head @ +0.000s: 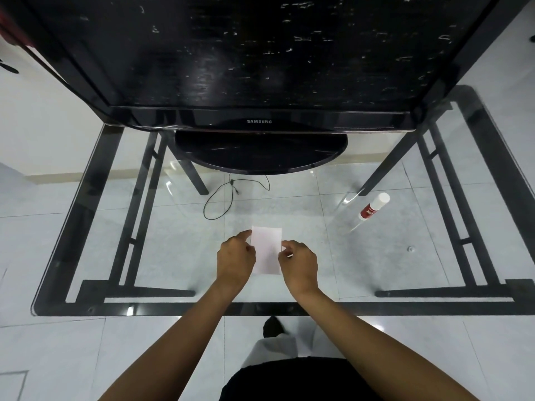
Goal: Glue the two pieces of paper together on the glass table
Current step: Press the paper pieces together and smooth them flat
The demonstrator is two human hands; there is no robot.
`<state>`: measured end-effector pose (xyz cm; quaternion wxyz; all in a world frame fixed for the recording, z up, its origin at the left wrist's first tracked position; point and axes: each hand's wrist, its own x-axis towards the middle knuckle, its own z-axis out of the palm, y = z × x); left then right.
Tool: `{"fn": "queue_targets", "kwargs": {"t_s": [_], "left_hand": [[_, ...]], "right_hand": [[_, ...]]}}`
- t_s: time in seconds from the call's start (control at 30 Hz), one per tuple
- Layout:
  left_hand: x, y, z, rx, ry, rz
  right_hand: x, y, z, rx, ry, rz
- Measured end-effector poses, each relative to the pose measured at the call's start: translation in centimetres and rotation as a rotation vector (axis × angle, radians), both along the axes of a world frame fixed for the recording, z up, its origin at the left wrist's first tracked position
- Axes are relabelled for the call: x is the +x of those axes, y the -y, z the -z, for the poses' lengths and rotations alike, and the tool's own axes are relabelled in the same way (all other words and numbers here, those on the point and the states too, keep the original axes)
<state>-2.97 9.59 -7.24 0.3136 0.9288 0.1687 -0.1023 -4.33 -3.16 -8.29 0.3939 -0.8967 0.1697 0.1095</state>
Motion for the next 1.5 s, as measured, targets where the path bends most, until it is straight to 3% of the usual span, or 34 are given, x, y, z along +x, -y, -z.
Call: {"fn": "queue_targets", "kwargs": {"t_s": [1.5], "left_hand": [[1.0,-0.2,0.6,0.128,-0.040,0.130]], "right_hand": [[0.4,0.9,1.0,-0.101,-0.001,-0.143]]}}
